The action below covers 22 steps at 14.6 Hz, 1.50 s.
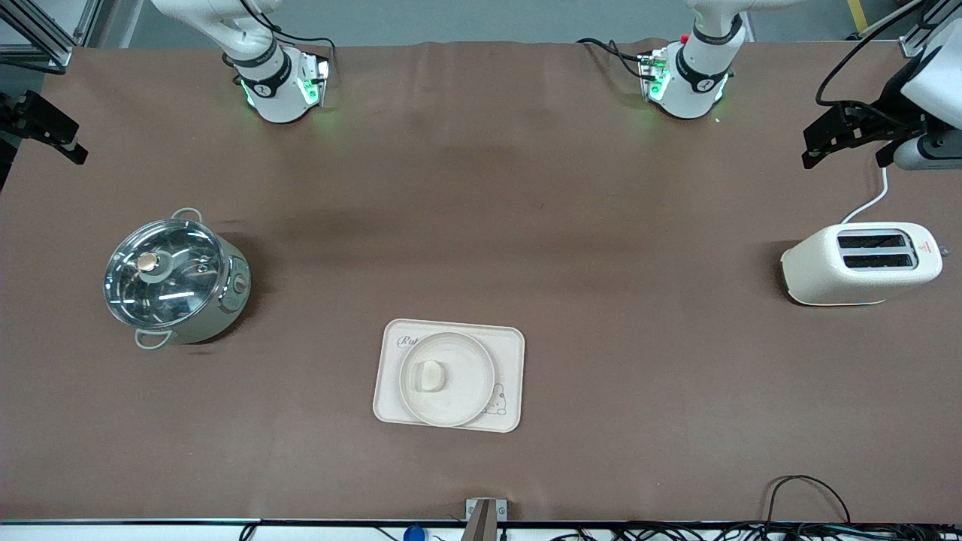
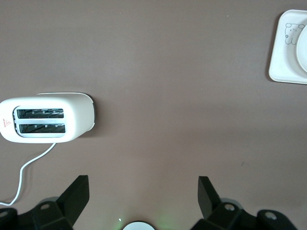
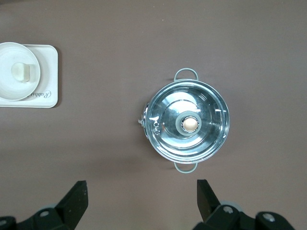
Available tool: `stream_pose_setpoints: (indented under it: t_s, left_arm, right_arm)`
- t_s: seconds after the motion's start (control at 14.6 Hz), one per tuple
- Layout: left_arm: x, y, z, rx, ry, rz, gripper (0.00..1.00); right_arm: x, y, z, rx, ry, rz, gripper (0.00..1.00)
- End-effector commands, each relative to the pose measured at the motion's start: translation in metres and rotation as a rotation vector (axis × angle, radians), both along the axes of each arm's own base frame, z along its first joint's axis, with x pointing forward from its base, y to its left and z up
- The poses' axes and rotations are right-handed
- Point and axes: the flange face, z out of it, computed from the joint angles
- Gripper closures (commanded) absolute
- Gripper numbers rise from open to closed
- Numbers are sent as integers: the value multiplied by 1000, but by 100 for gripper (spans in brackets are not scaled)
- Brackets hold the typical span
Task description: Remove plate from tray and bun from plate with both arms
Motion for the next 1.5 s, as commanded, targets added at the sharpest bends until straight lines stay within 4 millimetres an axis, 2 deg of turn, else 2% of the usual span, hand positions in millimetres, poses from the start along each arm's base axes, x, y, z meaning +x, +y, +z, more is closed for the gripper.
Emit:
stream_pose_setpoints:
  t_s: [0.0, 0.48, 0.96, 1.23, 1.43]
  left_arm:
    - [2, 2, 5, -11, 6, -7, 0]
    - [11, 8, -5, -6, 20, 0, 0]
    - [9, 7, -3, -4, 15, 5, 0]
    - [8, 9, -1, -4, 14, 4, 0]
    - [8, 8, -2, -4, 15, 2, 0]
  right_arm:
    - [-2, 1, 3, -17, 0, -14, 0]
    - [-2, 1, 2, -14, 2, -15, 0]
    - [-6, -2, -6, 3, 52, -11, 0]
    - [-5, 7, -8, 62, 60, 1, 0]
    - [4, 18, -18, 135, 58, 6, 0]
